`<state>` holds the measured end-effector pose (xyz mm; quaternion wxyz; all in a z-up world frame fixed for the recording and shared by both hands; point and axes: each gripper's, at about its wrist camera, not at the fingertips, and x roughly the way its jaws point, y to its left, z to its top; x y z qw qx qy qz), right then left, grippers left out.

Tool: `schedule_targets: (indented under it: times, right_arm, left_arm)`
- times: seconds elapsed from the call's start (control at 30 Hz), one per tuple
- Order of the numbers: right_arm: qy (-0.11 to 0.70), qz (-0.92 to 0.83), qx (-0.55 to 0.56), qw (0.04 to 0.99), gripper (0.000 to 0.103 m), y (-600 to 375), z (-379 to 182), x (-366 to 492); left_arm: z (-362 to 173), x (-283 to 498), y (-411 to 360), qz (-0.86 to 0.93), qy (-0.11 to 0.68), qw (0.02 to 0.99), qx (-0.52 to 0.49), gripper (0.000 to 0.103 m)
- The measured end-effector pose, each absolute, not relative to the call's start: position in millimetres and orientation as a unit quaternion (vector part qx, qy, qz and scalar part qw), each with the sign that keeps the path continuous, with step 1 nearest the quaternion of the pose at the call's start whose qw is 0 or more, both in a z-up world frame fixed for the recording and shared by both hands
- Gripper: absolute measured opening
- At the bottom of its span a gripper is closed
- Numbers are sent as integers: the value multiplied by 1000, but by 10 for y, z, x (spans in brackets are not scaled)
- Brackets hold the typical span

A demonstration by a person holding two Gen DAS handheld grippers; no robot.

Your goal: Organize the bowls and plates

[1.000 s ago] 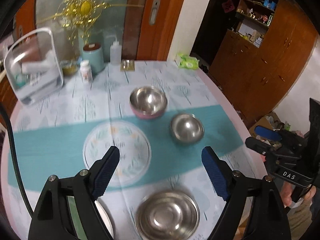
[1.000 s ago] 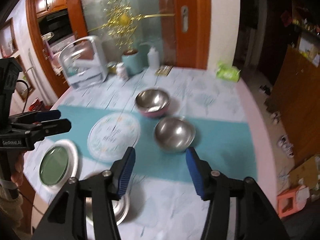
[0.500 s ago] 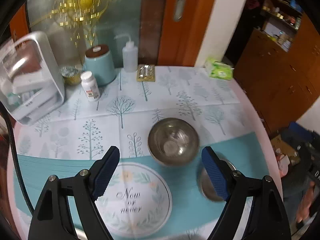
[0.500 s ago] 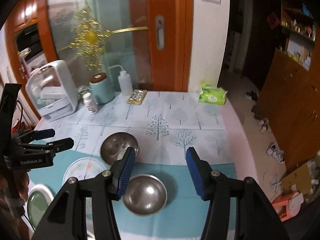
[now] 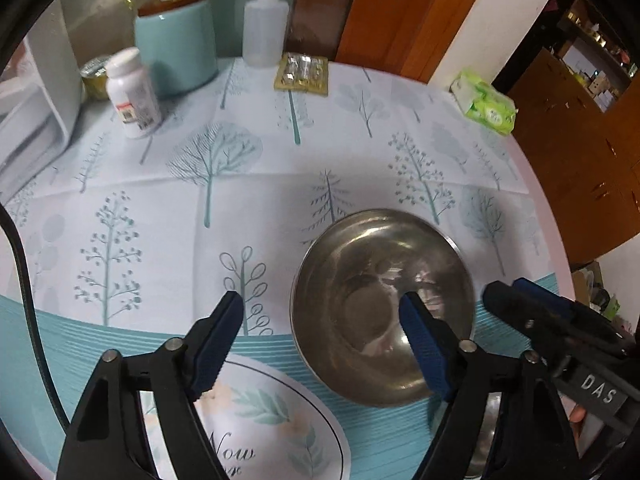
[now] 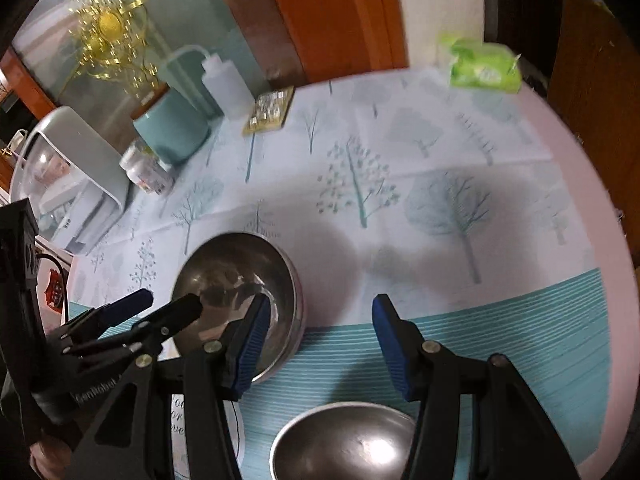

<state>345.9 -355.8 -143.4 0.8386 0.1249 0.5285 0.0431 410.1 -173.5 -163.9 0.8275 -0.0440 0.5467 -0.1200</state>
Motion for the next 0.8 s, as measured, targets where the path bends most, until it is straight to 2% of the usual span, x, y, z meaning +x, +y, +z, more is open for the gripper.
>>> schedule_targets:
  times: [0.07, 0.1, 0.13, 0.23, 0.5, 0.8]
  right_arm:
    - [535, 46, 122, 834, 49, -3517, -1507, 3490]
    - [541, 49, 121, 831, 41, -3500, -1545, 3514]
    - [547, 52, 122, 826, 31, -3492, -1581, 3529]
    - [559, 69, 135, 815, 13, -3486, -1641, 3531]
    - [553, 87, 131, 818, 11, -3379, -1464, 3364]
    - [505, 118, 101, 849, 10, -3297, -671, 2722]
  left_arm:
    - [-1765, 4143, -1743, -127, 559, 818, -50, 58]
    - [-1818, 4159, -1742, -131, 566, 812, -55, 52]
    - [-1866, 4169, -1732, -135, 572, 806, -63, 40]
    - [-1982, 4185, -1685, -139, 585, 795, -78, 15]
    - [-1793, 3999, -1595, -141, 580, 799, -64, 14]
    - [-872, 3322, -1520, -171, 542, 822, -28, 15]
